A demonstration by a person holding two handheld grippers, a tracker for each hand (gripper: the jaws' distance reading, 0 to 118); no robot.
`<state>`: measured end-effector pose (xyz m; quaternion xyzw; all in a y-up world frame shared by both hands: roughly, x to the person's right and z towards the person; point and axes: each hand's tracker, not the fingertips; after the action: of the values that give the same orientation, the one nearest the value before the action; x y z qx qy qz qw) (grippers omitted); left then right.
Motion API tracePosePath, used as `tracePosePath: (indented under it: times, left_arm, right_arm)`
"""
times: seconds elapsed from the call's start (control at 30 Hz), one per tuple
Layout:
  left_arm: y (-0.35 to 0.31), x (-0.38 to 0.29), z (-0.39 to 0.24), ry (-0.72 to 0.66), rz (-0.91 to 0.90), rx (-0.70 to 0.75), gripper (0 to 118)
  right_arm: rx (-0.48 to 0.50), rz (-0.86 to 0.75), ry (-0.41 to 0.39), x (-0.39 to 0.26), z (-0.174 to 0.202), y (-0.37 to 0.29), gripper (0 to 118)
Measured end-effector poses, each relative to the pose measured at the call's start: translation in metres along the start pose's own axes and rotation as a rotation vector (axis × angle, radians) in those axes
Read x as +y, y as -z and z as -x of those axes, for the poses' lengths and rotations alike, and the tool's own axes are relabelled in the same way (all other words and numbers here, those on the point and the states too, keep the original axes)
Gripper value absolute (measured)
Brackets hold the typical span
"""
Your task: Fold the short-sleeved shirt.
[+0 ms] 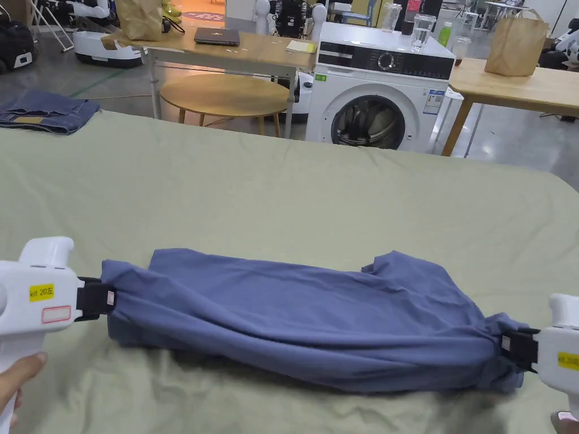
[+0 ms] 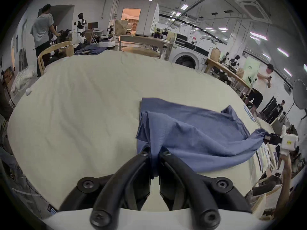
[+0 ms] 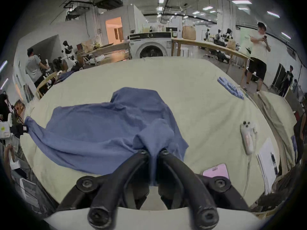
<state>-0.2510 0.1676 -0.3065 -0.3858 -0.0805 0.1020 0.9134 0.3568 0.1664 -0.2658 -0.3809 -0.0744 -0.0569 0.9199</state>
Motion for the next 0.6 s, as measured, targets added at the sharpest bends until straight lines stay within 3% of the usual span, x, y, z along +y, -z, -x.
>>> tracePosePath:
  times: [0.4, 0.53, 0.6]
  left_arm:
    - [0.098, 0.016, 0.016, -0.055, 0.165, 0.064, 2]
    - [0.104, 0.012, 0.013, -0.06, 0.184, 0.076, 5]
    - [0.099, 0.01, 0.009, -0.048, 0.181, 0.085, 23]
  right_arm:
    - [-0.031, 0.131, -0.02, 0.018, 0.007, 0.108, 7]
    - [-0.071, 0.106, -0.053, 0.014, 0.013, 0.103, 27]
    - [-0.088, 0.025, -0.053, 0.014, 0.019, 0.089, 45]
